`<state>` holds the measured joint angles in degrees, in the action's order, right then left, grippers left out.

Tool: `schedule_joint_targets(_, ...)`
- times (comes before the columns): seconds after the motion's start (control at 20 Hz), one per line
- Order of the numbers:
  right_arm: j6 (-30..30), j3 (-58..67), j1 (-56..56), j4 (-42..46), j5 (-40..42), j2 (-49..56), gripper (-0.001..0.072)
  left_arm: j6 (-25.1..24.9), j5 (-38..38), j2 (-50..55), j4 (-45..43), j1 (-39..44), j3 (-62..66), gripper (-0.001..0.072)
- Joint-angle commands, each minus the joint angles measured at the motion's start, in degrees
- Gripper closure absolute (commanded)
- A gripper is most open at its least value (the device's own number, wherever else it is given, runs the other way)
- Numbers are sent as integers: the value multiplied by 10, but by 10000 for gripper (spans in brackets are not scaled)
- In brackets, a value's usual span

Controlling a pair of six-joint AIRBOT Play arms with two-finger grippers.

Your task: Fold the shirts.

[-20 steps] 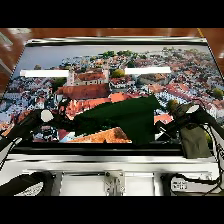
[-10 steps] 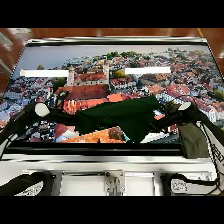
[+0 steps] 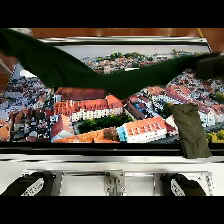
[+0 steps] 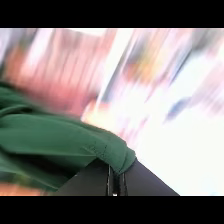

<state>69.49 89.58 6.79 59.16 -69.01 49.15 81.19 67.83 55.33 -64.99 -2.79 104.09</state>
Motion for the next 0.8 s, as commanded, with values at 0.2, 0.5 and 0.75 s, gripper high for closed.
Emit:
schedule_joint_targets(0.2, 98, 93, -1, 126, -67, -130, 648, 16, 272, -48, -61, -105, 96, 666)
schedule_joint_targets(0.5, 127, 17, -1, 146, -221, -94, 647, 46, 342, -50, -39, -90, -103, 666)
schedule_joint_targets(0.75, 153, -165, -1, 112, -195, -69, 647, 45, 234, -49, -5, -61, -342, 667)
